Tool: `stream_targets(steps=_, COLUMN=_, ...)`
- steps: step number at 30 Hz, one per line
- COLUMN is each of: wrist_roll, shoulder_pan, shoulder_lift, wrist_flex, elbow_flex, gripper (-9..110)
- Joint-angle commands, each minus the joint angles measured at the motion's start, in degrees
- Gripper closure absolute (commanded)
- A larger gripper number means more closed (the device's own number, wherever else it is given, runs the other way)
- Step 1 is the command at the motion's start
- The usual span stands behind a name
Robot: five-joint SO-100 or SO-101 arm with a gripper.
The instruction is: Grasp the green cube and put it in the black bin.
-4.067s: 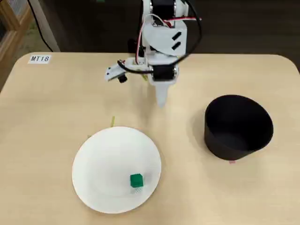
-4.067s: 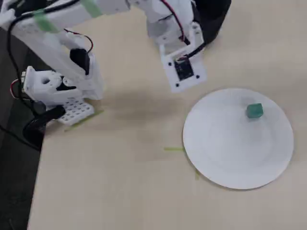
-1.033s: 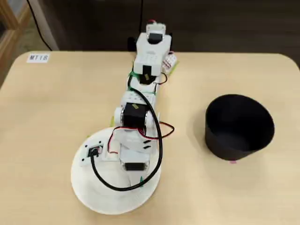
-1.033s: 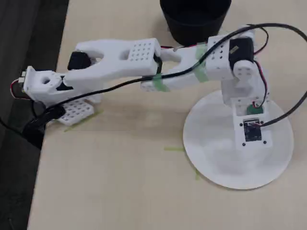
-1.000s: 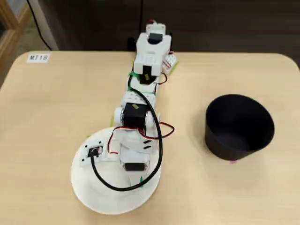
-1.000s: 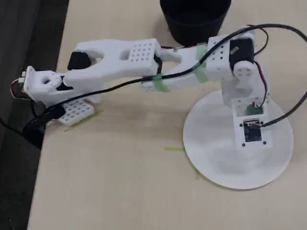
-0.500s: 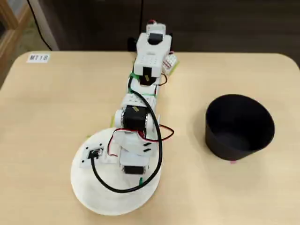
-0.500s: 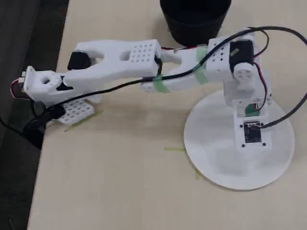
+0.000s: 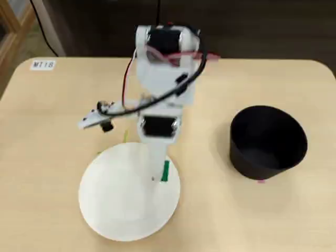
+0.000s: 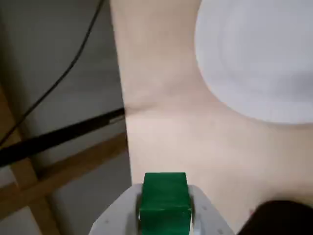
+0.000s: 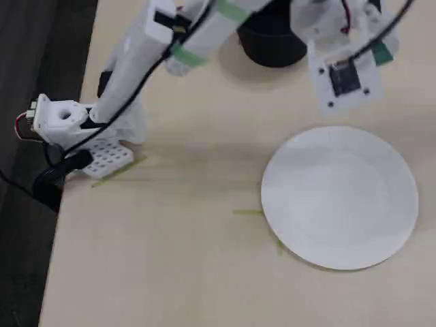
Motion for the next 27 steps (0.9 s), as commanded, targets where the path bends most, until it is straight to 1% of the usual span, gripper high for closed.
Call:
stream_targets(steps=1, wrist_roll=1.0, shoulder_pan=-7.5, shoulder_lift=14.8, wrist_flex=0.1, elbow_flex=12.5, gripper=102)
stream_targets(steps=8, wrist_roll=9.1, shoulder_pan=-24.3, shoulder_lift=28.1, wrist_flex=-0.3, elbow_flex=38.3, gripper=102)
stream_targets(steps=11, wrist_roll=10.9, shoulder_pan=-29.8, shoulder_lift=27.9, wrist_flex=-2.0, elbow_flex=45.0, gripper=102)
stream_targets(steps=13, wrist_roll=11.4, shoulder_pan=-32.3, shoulder_lift=27.4, wrist_flex=-6.4, elbow_flex=50.2, gripper=102)
stream_targets(steps=18, wrist_roll=12.2, shoulder_pan=-33.9, shoulder_lift=28.0, wrist_flex=-23.6, elbow_flex=65.7, gripper=102)
stream_targets(steps=22, wrist_roll=10.0, shoulder_pan=-33.1, shoulder_lift=27.9, wrist_flex=-36.0, elbow_flex=73.1, gripper=102)
stream_targets(steps=27, wrist_roll=6.9, shoulder_pan=-32.0, shoulder_lift=27.0, wrist_flex=-41.3, elbow_flex=74.4, gripper=102)
